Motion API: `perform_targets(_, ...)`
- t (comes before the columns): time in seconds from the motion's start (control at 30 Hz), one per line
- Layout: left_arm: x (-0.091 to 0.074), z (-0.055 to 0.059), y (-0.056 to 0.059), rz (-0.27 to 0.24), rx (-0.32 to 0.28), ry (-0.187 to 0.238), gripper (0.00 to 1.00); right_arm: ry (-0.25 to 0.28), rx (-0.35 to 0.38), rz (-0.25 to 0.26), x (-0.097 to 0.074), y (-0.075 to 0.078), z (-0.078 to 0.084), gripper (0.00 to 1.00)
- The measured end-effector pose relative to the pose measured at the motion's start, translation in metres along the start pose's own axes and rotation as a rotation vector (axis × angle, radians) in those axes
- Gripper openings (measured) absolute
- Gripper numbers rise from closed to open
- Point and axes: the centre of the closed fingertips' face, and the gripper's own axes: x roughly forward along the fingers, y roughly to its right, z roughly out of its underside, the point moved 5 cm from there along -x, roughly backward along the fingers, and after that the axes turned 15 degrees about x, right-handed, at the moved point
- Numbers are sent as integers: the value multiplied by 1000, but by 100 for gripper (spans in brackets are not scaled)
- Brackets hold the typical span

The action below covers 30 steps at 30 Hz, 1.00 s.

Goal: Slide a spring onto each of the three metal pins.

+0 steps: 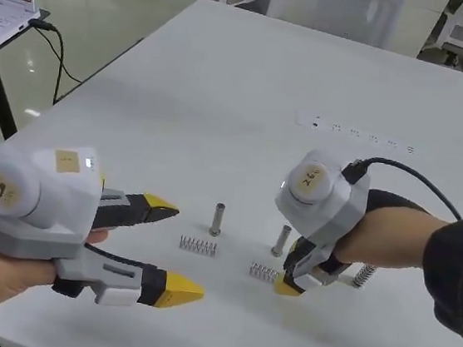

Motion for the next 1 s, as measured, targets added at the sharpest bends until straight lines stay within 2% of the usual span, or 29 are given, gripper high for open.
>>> perform_targets(0.6,2,1,3,13,-3,1,64,-1,-9,5,11,-2,-4,19)
perform_targets(1.0,7,0,9,36,3,0,63,1,-30,18,11,0,-4,13)
